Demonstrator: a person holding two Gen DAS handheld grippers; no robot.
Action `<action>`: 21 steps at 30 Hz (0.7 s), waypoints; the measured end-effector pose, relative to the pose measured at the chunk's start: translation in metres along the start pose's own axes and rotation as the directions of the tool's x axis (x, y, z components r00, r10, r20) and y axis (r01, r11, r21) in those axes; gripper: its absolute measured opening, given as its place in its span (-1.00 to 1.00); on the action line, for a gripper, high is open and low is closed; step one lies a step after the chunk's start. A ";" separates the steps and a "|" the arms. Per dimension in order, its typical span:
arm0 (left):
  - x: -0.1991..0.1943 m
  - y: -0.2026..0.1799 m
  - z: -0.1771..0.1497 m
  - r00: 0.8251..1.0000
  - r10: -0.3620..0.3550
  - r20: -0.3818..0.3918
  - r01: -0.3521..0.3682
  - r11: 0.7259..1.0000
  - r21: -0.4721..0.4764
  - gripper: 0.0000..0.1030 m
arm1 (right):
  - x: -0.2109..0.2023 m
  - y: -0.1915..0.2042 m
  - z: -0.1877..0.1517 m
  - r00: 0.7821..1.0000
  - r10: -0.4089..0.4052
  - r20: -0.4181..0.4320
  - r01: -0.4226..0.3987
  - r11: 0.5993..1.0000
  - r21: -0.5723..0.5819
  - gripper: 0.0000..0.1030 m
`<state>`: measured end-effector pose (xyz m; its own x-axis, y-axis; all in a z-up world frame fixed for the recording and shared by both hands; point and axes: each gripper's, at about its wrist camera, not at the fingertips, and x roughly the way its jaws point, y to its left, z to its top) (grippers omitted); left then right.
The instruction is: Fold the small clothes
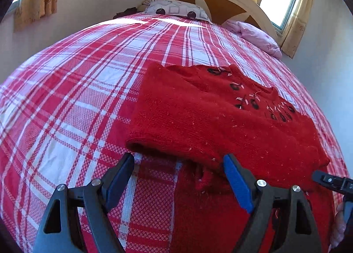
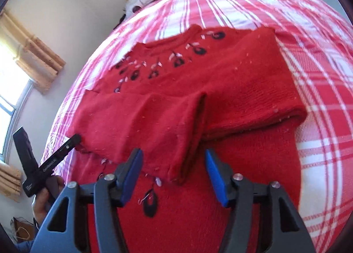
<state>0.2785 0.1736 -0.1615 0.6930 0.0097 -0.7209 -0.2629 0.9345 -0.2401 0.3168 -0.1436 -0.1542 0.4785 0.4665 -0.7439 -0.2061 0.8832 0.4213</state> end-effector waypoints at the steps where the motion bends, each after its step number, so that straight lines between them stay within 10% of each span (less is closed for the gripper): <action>1: 0.001 0.001 0.000 1.000 -0.004 -0.003 0.004 1.000 -0.005 0.61 | 0.001 -0.001 0.000 1.000 0.008 -0.005 -0.008 1.000 0.007 -0.12; 5: 0.000 0.003 0.000 1.000 -0.014 -0.004 0.014 1.000 -0.015 0.61 | 0.005 0.007 0.002 0.999 0.012 -0.048 -0.013 1.000 -0.016 -0.73; 21: -0.012 0.003 -0.003 0.998 -0.036 0.056 0.037 0.999 -0.009 0.61 | -0.063 0.044 0.055 0.983 -0.045 0.178 0.073 0.985 -0.157 -0.81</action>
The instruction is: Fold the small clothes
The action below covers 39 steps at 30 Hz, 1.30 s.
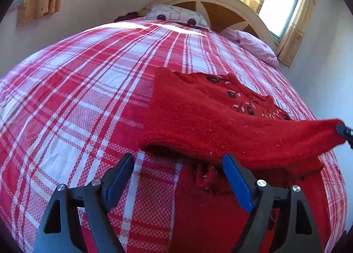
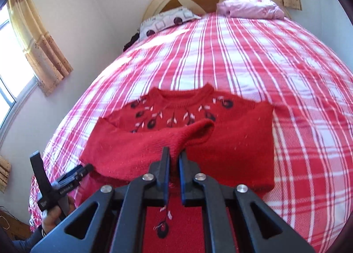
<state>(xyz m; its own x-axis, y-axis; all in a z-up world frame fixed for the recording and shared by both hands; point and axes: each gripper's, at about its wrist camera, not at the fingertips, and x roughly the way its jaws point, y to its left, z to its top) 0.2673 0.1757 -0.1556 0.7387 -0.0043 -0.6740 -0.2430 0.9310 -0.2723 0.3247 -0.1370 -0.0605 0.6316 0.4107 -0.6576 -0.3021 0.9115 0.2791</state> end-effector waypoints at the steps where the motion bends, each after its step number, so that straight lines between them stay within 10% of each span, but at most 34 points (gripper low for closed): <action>1: -0.001 -0.003 -0.001 1.000 -0.005 0.001 0.005 1.000 0.017 0.61 | -0.001 0.002 0.004 1.000 -0.001 0.009 0.001 1.000 -0.004 -0.81; 21: 0.015 0.007 0.002 0.991 0.117 -0.060 -0.119 0.992 -0.035 0.61 | -0.047 0.015 0.037 0.987 -0.013 0.161 0.032 0.993 -0.116 -0.81; 39: 0.018 0.005 0.002 0.990 0.126 -0.065 -0.128 0.992 -0.025 0.62 | 0.010 -0.101 -0.032 0.990 -0.135 -0.049 0.138 0.989 0.060 -0.81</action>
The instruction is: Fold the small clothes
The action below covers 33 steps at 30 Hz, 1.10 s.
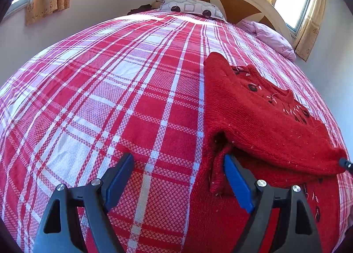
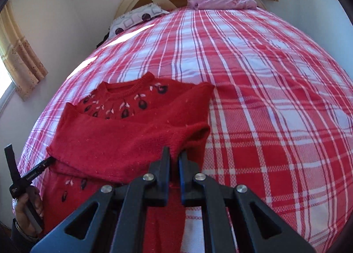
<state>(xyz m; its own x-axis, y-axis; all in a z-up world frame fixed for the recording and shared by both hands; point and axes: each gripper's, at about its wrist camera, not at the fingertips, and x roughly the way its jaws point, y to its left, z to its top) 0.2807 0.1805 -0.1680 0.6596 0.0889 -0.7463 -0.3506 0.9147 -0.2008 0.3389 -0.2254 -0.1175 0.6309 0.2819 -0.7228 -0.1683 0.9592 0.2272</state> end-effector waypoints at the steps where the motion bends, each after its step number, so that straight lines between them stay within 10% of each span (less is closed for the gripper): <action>1: 0.001 0.001 0.001 1.000 -0.001 0.001 0.001 1.000 -0.001 0.62 | 0.004 -0.003 -0.004 1.000 -0.006 -0.008 0.006 1.000 0.006 -0.81; 15: -0.053 0.020 0.017 0.982 -0.011 0.190 0.017 0.999 -0.031 0.62 | -0.028 -0.015 -0.020 0.996 -0.093 0.008 0.093 0.994 0.049 -0.36; 21: -0.020 -0.019 0.039 0.991 0.012 0.134 -0.029 0.992 0.126 0.62 | -0.032 0.017 0.006 0.993 -0.073 0.088 0.074 0.997 -0.014 -0.36; 26: 0.018 -0.015 0.027 1.000 0.023 0.018 -0.025 0.991 0.134 0.62 | 0.007 -0.014 0.026 0.999 -0.037 -0.016 0.039 0.991 0.127 -0.36; 33: 0.012 -0.014 0.023 0.999 0.016 0.028 -0.019 0.995 0.097 0.62 | 0.025 -0.028 0.028 0.988 0.141 -0.060 -0.127 0.971 0.201 -0.84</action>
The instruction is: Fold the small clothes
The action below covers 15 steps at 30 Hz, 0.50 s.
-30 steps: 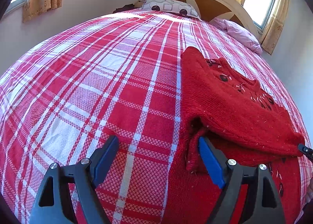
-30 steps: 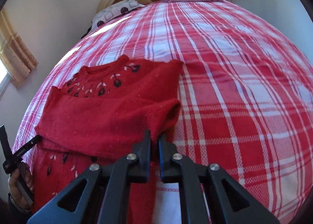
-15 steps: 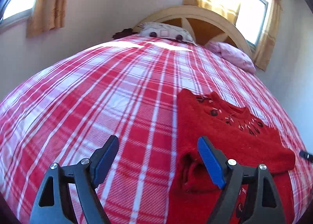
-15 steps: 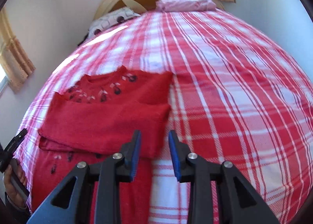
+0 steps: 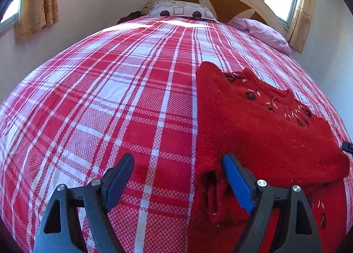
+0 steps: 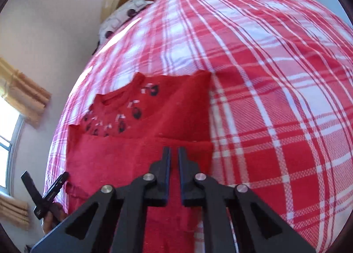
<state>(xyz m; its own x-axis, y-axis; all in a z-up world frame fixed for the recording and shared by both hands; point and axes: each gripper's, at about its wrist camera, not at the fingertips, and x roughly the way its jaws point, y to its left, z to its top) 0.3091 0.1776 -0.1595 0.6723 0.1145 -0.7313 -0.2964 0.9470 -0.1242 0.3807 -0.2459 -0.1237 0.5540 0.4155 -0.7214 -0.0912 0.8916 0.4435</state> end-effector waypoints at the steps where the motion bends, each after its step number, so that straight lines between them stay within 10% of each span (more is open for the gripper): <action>1: -0.002 -0.002 -0.001 1.000 0.012 0.010 -0.012 1.000 0.006 0.62 | -0.005 0.008 -0.001 1.000 -0.014 0.019 0.014 1.000 -0.024 -0.86; 9: 0.000 0.017 -0.002 0.998 0.068 0.004 -0.068 0.994 -0.080 0.62 | -0.015 0.024 0.005 0.983 -0.120 0.140 0.132 0.987 -0.086 -0.74; 11: 0.004 0.020 -0.002 0.998 0.062 -0.016 -0.063 0.993 -0.099 0.62 | -0.013 0.023 0.001 0.986 -0.109 0.127 0.119 0.990 -0.078 0.62; 12: 0.004 0.020 -0.003 0.998 0.065 -0.015 -0.066 0.993 -0.096 0.62 | -0.014 0.023 -0.001 0.985 -0.105 0.139 0.117 0.990 -0.080 0.72; 15: 0.003 0.014 -0.003 0.997 0.079 -0.011 -0.080 0.994 -0.074 0.62 | -0.007 0.028 -0.006 0.968 -0.226 0.108 0.240 0.960 -0.146 0.02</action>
<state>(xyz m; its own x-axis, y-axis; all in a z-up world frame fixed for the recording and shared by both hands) 0.3049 0.1906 -0.1656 0.6395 0.1862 -0.7459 -0.3984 0.9101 -0.1144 0.3692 -0.2228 -0.1098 0.6466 0.1812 -0.7410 -0.0753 0.9818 0.1743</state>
